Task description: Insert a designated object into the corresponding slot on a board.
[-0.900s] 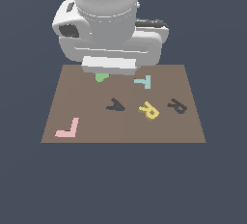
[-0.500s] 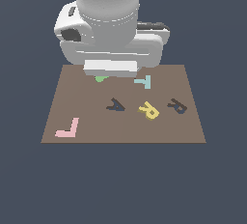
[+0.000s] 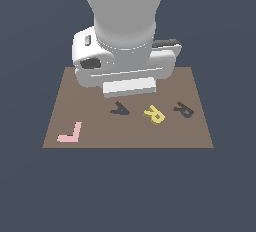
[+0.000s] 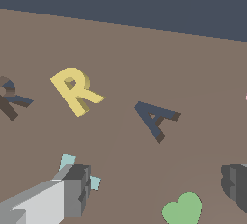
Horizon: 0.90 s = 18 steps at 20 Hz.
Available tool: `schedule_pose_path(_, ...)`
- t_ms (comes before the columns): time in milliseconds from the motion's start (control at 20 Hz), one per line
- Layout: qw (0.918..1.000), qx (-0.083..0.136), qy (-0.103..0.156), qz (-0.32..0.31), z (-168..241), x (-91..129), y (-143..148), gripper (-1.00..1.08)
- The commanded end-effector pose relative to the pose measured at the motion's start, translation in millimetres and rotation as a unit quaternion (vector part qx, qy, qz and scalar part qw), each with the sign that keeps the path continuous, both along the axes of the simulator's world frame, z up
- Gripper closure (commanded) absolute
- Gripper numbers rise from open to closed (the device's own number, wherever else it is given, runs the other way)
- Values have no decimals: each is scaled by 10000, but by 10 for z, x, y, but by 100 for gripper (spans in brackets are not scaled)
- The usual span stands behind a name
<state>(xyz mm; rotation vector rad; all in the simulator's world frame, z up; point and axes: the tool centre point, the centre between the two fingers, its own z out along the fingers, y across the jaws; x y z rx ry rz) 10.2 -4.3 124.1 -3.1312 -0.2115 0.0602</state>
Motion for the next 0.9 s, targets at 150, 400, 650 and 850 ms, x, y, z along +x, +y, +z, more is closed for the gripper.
schedule_pose_path(150, 9955, 24, -56, 941, -233, 196, 217, -92)
schedule_pose_path(400, 9831, 42, -111, 1824, -447, 344, 455, -92)
schedule_pose_path(650, 9688, 53, -151, 2475, -604, 425, 650, -92)
schedule_pose_path(850, 9592, 58, -172, 2822, -687, 456, 761, -92)
